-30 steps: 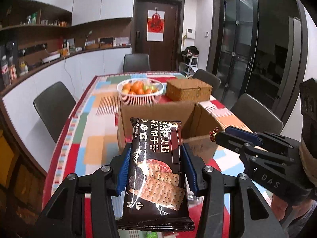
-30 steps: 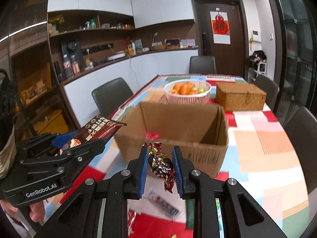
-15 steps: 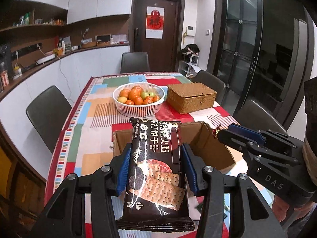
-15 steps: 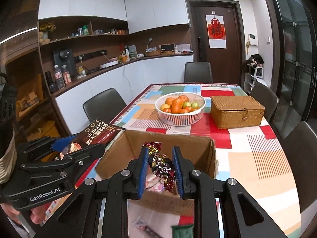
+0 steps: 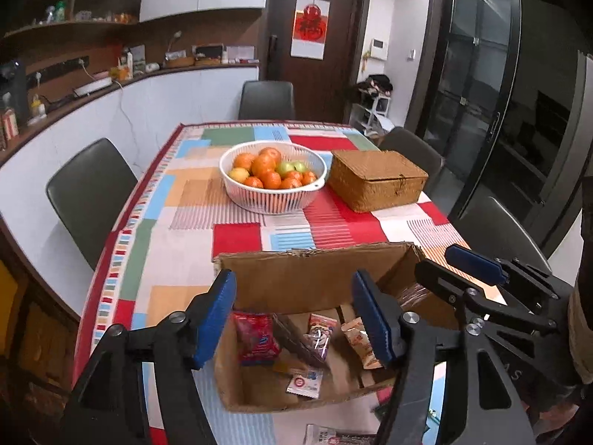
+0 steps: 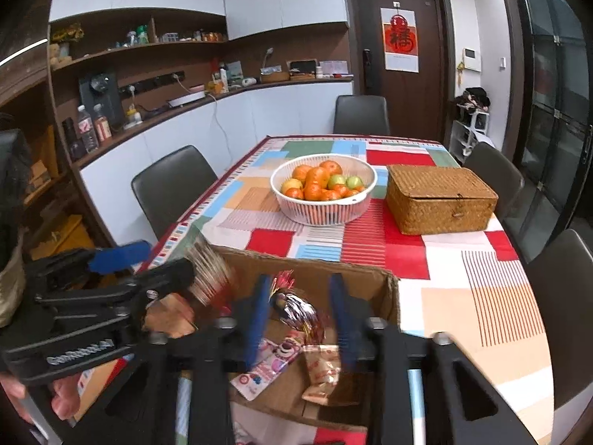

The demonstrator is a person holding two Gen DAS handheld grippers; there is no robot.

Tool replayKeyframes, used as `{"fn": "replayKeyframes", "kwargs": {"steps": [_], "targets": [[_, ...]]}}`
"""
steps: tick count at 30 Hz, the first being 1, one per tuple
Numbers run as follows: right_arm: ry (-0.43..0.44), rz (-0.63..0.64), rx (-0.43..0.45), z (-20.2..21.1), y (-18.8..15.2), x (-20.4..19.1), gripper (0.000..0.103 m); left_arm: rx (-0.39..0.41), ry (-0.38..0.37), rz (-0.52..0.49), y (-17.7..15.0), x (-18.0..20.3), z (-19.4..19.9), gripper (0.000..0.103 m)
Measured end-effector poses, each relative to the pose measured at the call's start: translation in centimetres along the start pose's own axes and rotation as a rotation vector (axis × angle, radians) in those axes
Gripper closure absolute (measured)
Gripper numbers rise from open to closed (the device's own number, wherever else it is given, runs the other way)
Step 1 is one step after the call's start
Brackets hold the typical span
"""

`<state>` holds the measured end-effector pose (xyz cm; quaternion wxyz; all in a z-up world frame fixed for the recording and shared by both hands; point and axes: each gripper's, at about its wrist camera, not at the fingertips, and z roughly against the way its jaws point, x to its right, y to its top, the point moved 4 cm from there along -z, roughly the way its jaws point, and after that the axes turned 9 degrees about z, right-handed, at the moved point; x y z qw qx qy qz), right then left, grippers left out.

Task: Organize snacks
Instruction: 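Open both grippers over the box, dropping the cracker pack and candy inside, then grasp the red snack packet with the left gripper while the right grasps the yellow-green candy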

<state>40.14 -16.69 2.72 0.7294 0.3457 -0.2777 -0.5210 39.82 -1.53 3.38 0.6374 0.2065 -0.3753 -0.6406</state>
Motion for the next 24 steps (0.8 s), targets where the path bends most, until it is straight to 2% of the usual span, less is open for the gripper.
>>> {"fn": "replayKeyframes", "kwargs": {"steps": [7,11,16,18,24], "targets": [[0.001,-0.002,0.025,2.8,-2.1,-0.9,0.061,0.089,0.046,-0.064,-2.6,0.3,4.9,0.035],[0.008,0.003,0.045,5.1,-3.6,-1.9,0.061,0.107,0.055,-0.091,-4.6,0.4,7.2,0.034],[0.012,0.035,0.070,8.2,-5.7,-3.4,0.061,0.110,0.045,-0.097,-7.3,0.5,9.7,0.034],[0.019,0.041,0.072,9.1,-6.6,-4.0,0.058,0.107,0.046,-0.089,-8.6,0.4,10.5,0.034],[0.018,0.054,0.063,10.8,-9.4,-5.3,0.057,0.063,0.025,-0.080,-12.0,0.0,11.2,0.034]]}}
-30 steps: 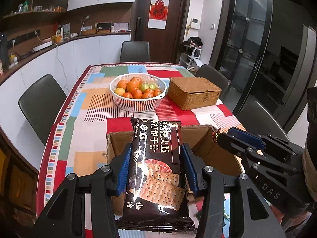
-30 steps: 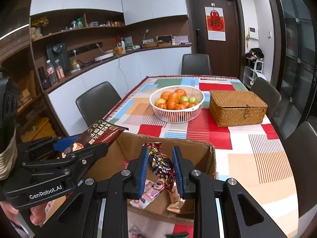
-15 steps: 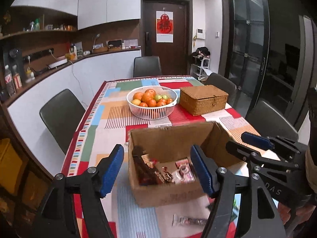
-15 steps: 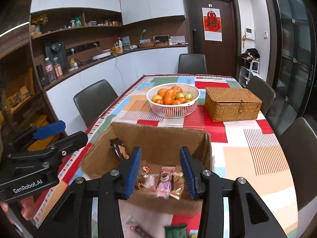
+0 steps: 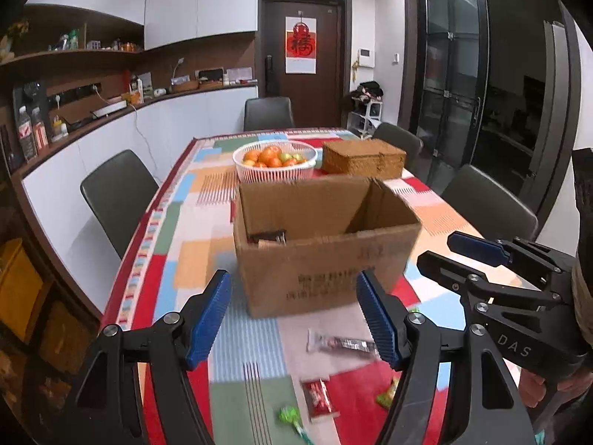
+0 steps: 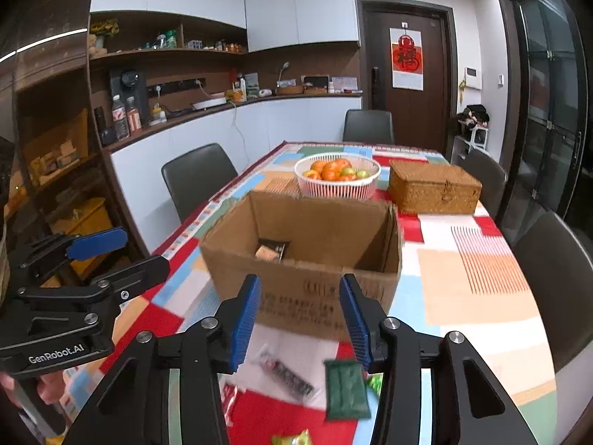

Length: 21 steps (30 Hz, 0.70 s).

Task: Organize snacks
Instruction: 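Grasp the red snack packet with the left gripper while the right grasps the yellow-green candy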

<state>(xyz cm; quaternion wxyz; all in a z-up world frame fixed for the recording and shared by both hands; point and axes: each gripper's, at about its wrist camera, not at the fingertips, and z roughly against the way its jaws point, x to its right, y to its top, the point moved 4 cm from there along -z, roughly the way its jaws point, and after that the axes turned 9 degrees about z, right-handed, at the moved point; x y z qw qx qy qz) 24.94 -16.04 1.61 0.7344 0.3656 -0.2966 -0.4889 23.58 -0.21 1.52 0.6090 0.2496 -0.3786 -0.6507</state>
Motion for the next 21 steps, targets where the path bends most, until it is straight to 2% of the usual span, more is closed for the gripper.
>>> {"fn": "replayKeyframes", "kwargs": {"steps": [11,21], "targets": [[0.034,-0.013,-0.133,0.1,-6.8,-1.1,0.058,-0.096,-0.020,-0.056,-6.4,1.1,-0.3,0.034],[0.096,-0.042,-0.302,-2.1,-12.5,-2.1,0.057,-0.227,-0.029,-0.024,-11.4,0.5,-2.5,0.034]]}}
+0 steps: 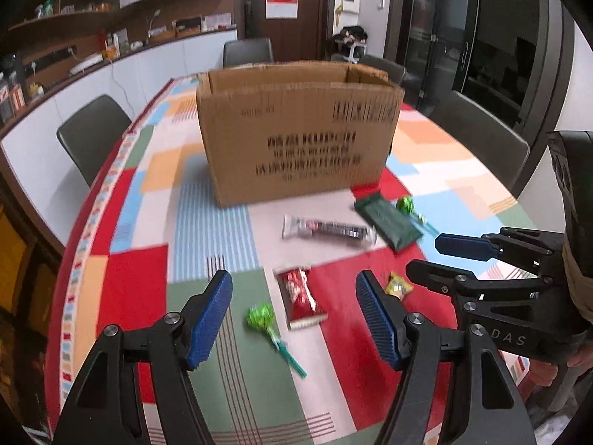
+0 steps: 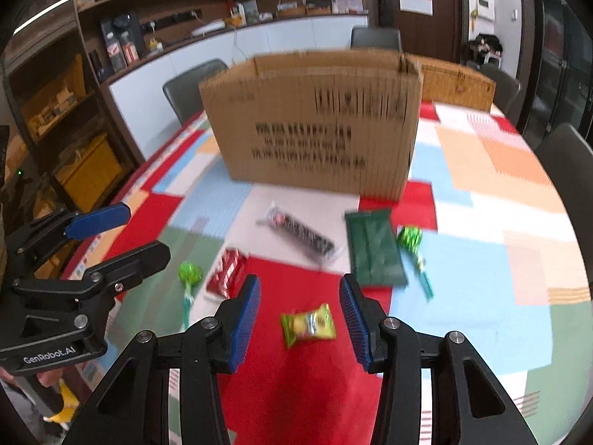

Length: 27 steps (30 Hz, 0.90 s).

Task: Organize snacks
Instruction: 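Grasp the red snack packet with the left gripper while the right grasps the yellow-green candy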

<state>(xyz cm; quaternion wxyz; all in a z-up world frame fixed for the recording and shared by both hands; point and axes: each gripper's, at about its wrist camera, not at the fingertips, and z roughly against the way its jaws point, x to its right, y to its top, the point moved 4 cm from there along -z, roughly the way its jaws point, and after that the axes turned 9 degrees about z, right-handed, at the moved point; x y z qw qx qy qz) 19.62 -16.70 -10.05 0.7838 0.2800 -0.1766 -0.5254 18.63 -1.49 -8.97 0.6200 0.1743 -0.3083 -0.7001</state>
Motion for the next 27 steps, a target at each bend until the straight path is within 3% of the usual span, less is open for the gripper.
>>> {"fn": "replayKeyframes", "kwargs": {"steps": [12,27], "targets": [[0.027,0.002,-0.144,-3.6,-3.2,-0.3,0.053,-0.092,-0.007,-0.001,-1.8,-0.6,-3.2,0.036],[-0.020,0.028,-0.178,-5.9,-3.5,0.8,0.053,-0.183,-0.001,-0.014,-1.2,-0.5,-8.9,0.046]]}}
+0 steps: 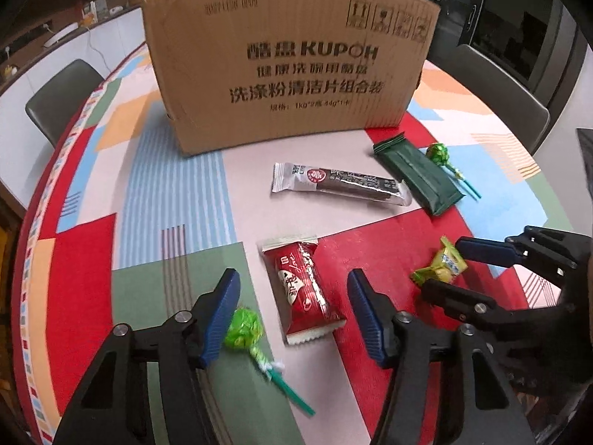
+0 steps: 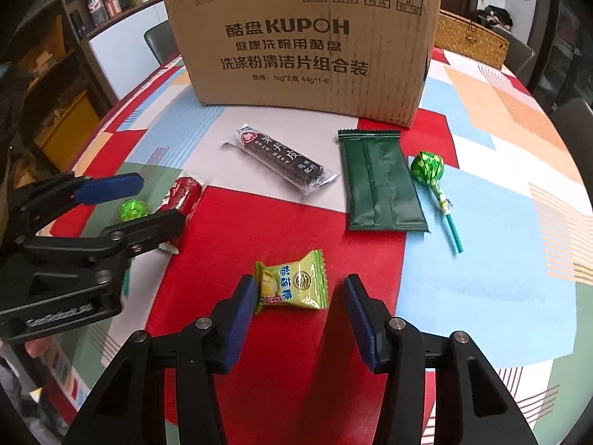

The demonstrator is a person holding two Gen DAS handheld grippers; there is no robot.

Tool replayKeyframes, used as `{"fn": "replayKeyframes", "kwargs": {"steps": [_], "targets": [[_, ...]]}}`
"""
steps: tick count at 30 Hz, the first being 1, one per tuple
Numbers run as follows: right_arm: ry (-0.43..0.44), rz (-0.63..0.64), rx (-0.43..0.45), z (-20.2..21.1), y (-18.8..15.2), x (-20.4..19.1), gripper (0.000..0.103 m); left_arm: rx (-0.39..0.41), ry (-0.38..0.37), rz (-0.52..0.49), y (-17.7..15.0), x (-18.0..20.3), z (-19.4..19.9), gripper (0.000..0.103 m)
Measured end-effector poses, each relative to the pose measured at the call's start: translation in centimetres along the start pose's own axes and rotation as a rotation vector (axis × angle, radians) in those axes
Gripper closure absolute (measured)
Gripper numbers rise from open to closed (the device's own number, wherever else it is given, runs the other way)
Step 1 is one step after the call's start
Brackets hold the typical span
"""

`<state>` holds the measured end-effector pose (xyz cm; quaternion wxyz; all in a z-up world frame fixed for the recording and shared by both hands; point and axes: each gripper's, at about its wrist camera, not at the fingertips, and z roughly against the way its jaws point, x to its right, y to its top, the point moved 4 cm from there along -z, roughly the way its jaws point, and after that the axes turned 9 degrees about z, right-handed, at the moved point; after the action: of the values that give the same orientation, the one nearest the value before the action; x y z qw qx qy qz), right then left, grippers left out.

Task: Organize snacks
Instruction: 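Grasp the red snack packet with the left gripper while the right grasps the yellow-green candy, then carry the red packet with the left gripper while the right carries the yellow candy over the box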

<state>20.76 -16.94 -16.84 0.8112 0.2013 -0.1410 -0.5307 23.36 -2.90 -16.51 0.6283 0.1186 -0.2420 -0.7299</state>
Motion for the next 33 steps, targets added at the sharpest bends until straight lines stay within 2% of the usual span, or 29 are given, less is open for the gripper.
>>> {"fn": "replayKeyframes", "kwargs": {"steps": [5,8,10,12,20,33], "targets": [[-0.017,0.015,0.004,-0.3,0.3,-0.1,0.054,-0.017,0.003,0.006,0.1,0.1,-1.0,0.053],[-0.036,0.023,0.012,-0.4,0.4,0.0,0.062,-0.022,0.006,0.008,0.0,0.2,-1.2,0.062],[-0.041,0.027,0.017,-0.3,0.4,0.1,0.066,-0.023,0.001,0.004,0.0,0.4,-1.2,0.069],[-0.045,0.029,0.019,-0.3,0.3,0.2,0.069,-0.026,-0.012,0.007,0.1,0.5,-1.2,0.080],[-0.020,0.000,0.037,0.1,0.6,0.5,0.071,-0.011,-0.037,0.017,0.3,1.1,0.0,0.081],[-0.013,-0.010,0.155,4.3,2.4,0.7,0.071,0.125,-0.059,0.017,2.6,1.7,5.6,0.080]]}}
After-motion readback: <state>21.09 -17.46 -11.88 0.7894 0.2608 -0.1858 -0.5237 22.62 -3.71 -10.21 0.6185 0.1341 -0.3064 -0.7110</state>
